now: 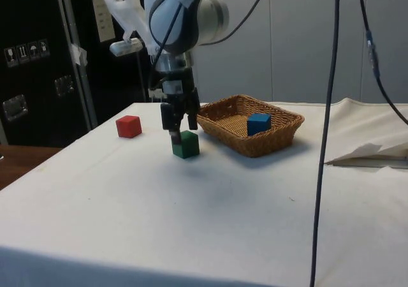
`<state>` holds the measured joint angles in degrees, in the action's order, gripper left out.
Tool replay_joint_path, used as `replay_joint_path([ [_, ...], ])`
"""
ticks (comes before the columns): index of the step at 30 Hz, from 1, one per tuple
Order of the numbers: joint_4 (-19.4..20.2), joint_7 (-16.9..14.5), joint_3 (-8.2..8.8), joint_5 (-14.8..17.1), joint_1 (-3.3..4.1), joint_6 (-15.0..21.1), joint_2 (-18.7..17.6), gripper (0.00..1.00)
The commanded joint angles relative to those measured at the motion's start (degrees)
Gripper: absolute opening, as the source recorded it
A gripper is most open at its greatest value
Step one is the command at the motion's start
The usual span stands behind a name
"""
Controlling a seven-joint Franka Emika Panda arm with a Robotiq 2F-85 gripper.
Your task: Pick up exactly two blocks and place them into the basket.
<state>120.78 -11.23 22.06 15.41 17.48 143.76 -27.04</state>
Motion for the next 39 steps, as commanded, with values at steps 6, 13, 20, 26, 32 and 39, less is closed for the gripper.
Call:
replay_joint_path([
  [6,-2.64,-0.46,-0.17,1.2,-0.8,-1.49,-2.46,1.0],
  [13,-4.64,-0.63,-0.17,2.92,-1.32,-1.78,-4.76,1.0],
  [20,-5.67,-0.63,-0.11,4.41,-1.49,-1.83,-6.25,0.98],
  [26,-5.84,-0.63,-0.06,5.1,-1.49,-1.78,-6.65,0.2],
  [32,-5.84,-0.63,-0.06,5.27,-1.49,-1.78,-6.7,0.03],
  [39,-5.16,-0.29,0.57,4.64,-1.03,-2.23,-5.44,0.04],
])
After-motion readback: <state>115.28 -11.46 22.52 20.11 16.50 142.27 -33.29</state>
